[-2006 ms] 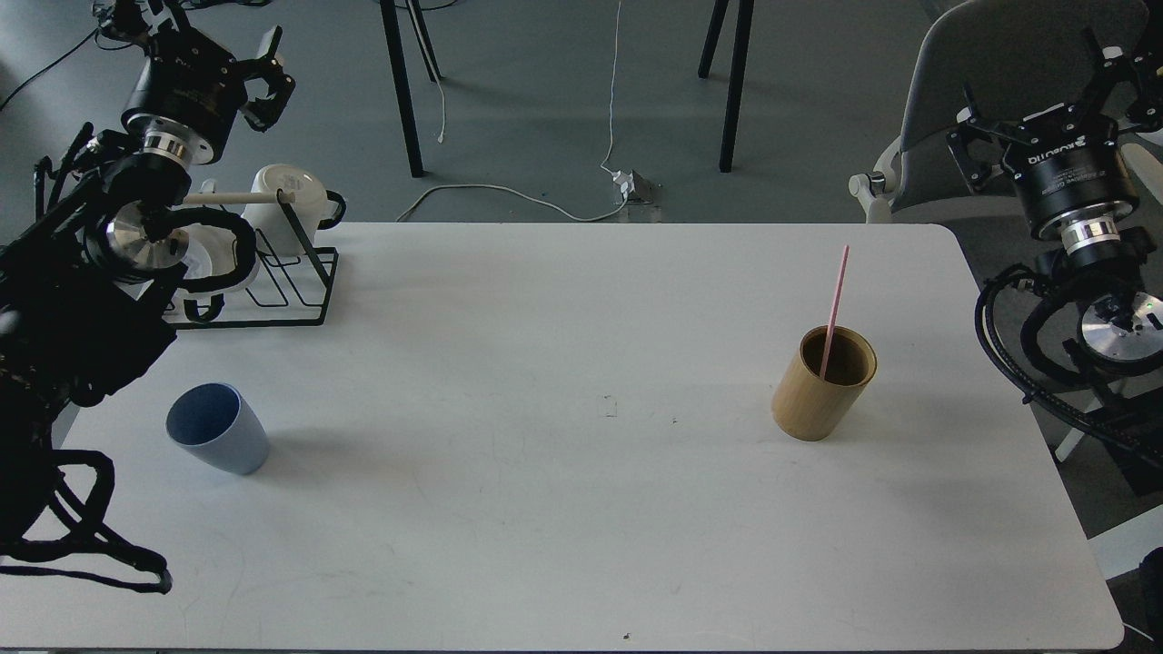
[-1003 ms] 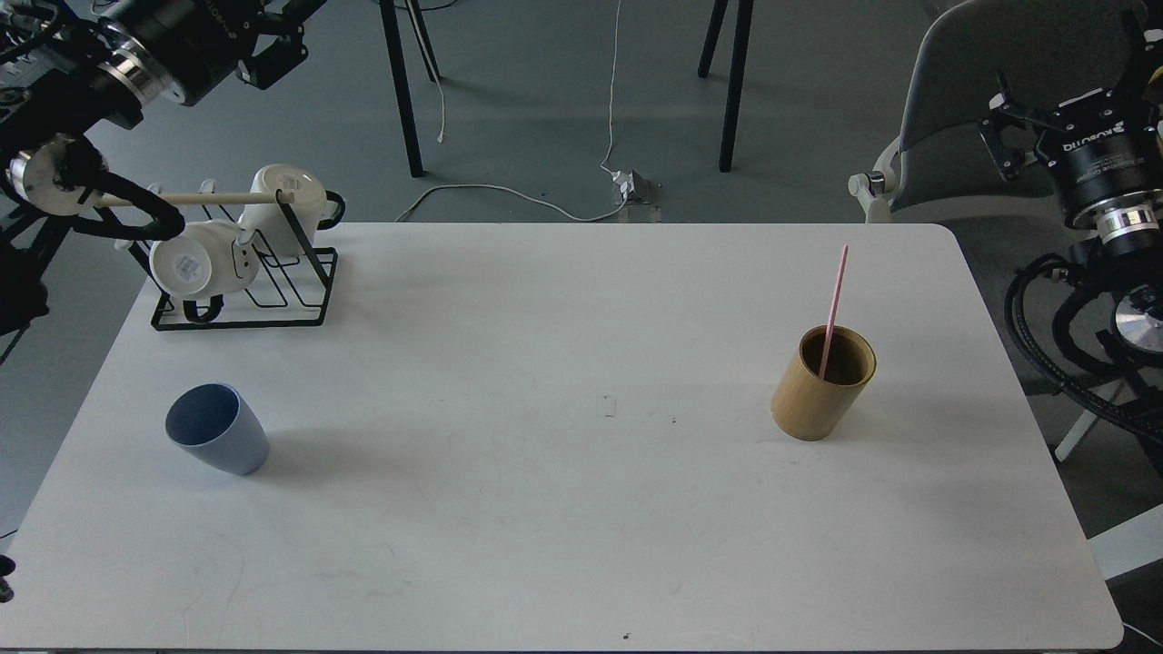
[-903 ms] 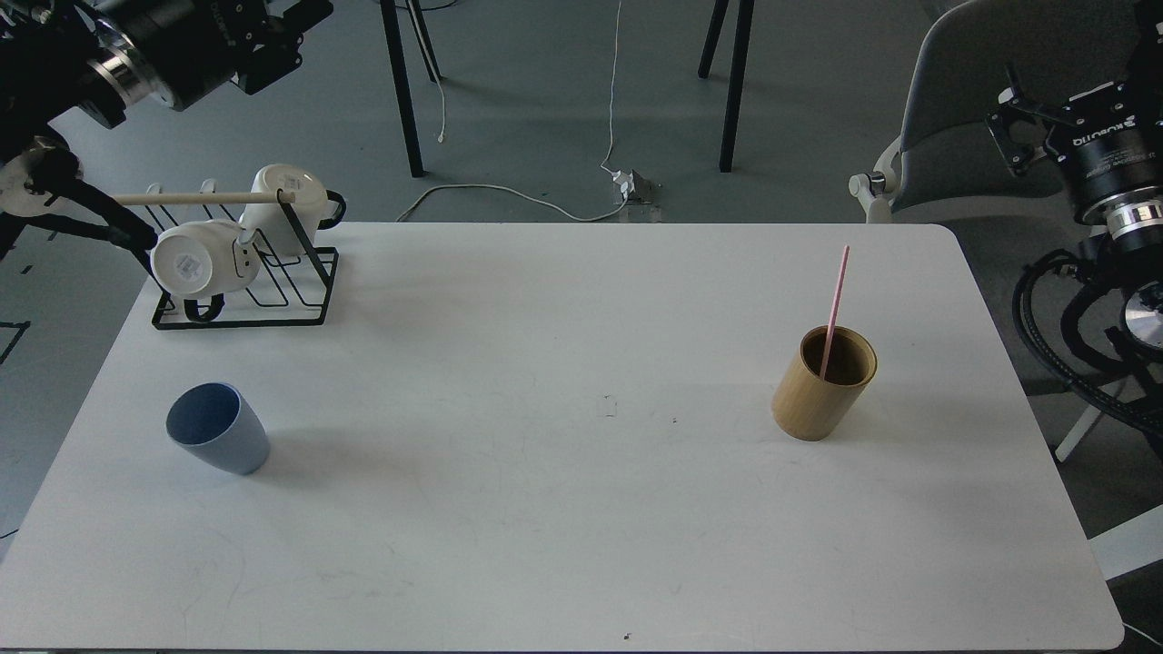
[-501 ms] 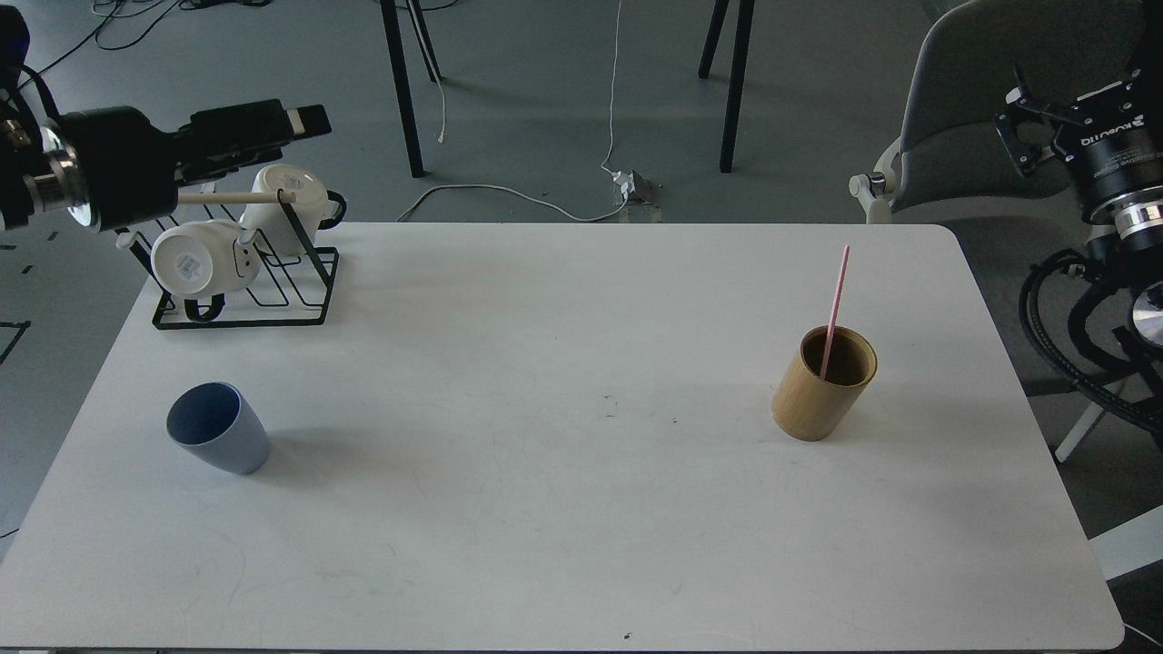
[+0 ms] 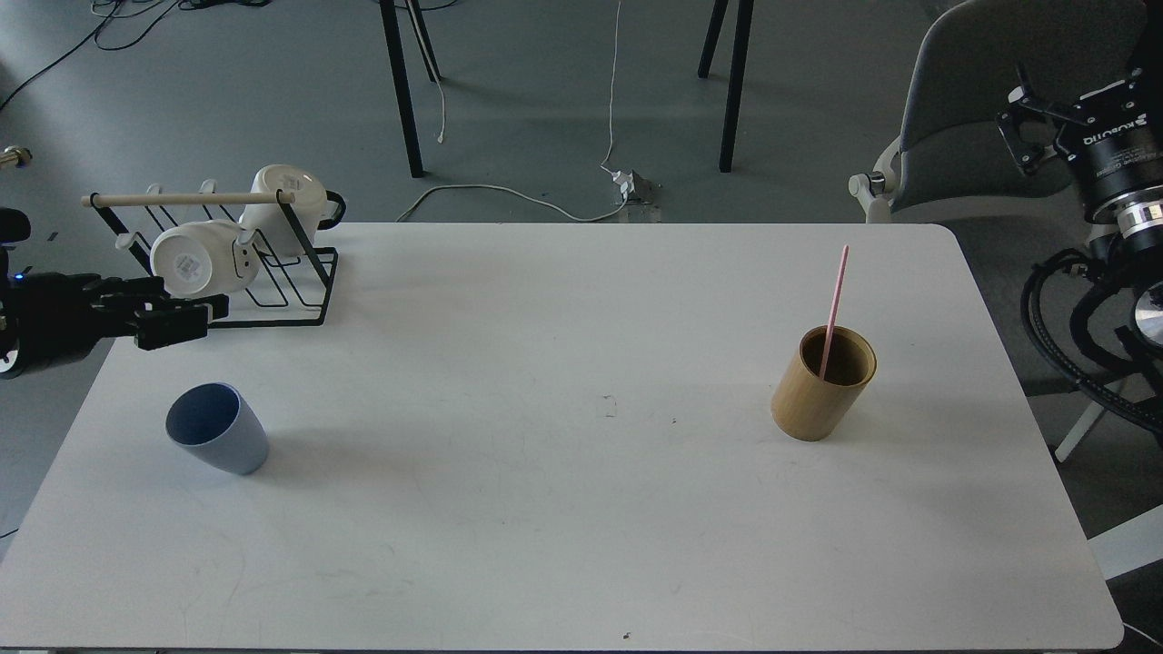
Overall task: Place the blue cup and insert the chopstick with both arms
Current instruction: 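Grasp the blue cup with the left gripper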
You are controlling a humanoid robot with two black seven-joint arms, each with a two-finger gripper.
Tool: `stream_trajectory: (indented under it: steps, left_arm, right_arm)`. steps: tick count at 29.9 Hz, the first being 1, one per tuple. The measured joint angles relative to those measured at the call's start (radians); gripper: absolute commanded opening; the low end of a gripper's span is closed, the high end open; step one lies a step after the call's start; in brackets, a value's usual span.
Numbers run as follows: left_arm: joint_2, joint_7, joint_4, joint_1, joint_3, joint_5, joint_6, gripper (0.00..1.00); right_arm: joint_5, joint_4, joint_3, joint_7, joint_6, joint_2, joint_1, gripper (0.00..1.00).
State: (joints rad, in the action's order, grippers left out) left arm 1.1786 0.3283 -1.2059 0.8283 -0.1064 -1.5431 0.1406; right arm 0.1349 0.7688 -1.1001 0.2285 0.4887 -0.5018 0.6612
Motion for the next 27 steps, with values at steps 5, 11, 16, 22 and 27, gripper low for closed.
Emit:
stream_trajectory:
  steps: [5, 11, 16, 22, 27]
  left_arm:
    - [-0.084, 0.060, 0.163, -0.070, 0.000, -0.009, -0.040, 0.73]
    - [-0.101, 0.089, 0.184, -0.148, 0.002, -0.010, -0.077, 0.72]
    - [-0.102, 0.095, 0.180, -0.195, 0.002, -0.011, -0.083, 0.68]
    - [-0.108, 0.096, 0.190, -0.210, 0.002, -0.011, -0.086, 0.38]
    - [-0.131, 0.097, 0.194, -0.211, 0.002, -0.011, -0.087, 0.26]
  right_arm:
    - [0.000, 0.000, 0.005, 0.000, 0.000, 0.001, 0.000, 1.00]
    - [-0.004, -0.008, 0.009, 0.000, 0.000, 0.002, 0.000, 1.00]
    - [-0.006, -0.008, 0.011, -0.001, 0.000, 0.001, 0.008, 1.00]
    - [-0.006, -0.007, 0.012, -0.001, 0.000, 0.001, 0.010, 1.00]
    - [-0.006, -0.008, 0.012, 0.000, 0.000, 0.002, 0.010, 1.00]
